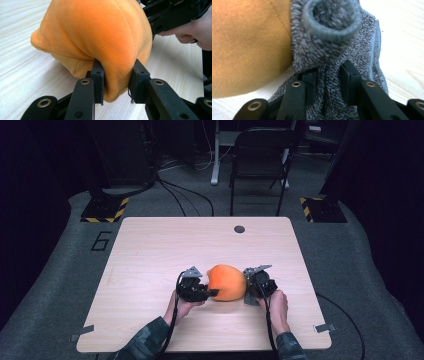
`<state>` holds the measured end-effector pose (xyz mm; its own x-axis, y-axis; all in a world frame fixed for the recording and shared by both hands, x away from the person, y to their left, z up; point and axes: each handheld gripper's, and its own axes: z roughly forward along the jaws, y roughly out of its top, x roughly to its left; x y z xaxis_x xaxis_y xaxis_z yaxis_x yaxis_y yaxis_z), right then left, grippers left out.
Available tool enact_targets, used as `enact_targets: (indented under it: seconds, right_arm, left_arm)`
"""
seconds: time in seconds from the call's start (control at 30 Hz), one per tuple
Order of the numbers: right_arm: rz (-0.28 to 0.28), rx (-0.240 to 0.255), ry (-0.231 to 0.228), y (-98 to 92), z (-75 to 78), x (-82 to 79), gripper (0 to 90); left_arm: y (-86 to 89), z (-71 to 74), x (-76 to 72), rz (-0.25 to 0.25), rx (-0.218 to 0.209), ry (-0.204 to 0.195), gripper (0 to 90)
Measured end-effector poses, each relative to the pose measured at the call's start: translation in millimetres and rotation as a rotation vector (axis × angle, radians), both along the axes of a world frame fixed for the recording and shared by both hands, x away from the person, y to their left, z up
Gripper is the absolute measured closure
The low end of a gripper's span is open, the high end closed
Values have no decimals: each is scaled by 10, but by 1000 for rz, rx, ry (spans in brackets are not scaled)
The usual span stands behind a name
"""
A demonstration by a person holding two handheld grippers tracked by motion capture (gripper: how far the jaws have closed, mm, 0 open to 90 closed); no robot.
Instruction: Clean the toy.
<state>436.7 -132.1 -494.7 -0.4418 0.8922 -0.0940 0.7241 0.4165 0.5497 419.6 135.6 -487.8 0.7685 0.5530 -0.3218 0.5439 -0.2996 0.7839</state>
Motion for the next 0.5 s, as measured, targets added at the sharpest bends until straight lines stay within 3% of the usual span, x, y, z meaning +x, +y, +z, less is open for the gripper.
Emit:
enact_targets:
  seconds: [0.1, 0.3, 0.43, 0.5]
  right_arm:
    - [-11, 4, -7, -66, 66, 0, 690]
    - [-36, 87, -169, -132, 586, -178, 695]
    - [47, 111, -228, 88, 850, -346, 696]
    - [88, 96, -212, 232, 811, -359, 697]
  left_arm:
    - [3, 1, 0, 1, -1, -1, 695]
    - [4, 0, 6, 1, -3, -1, 694]
    - [10, -1, 10, -2, 4, -2, 692]
    - [13, -2, 11, -3, 6, -3, 691]
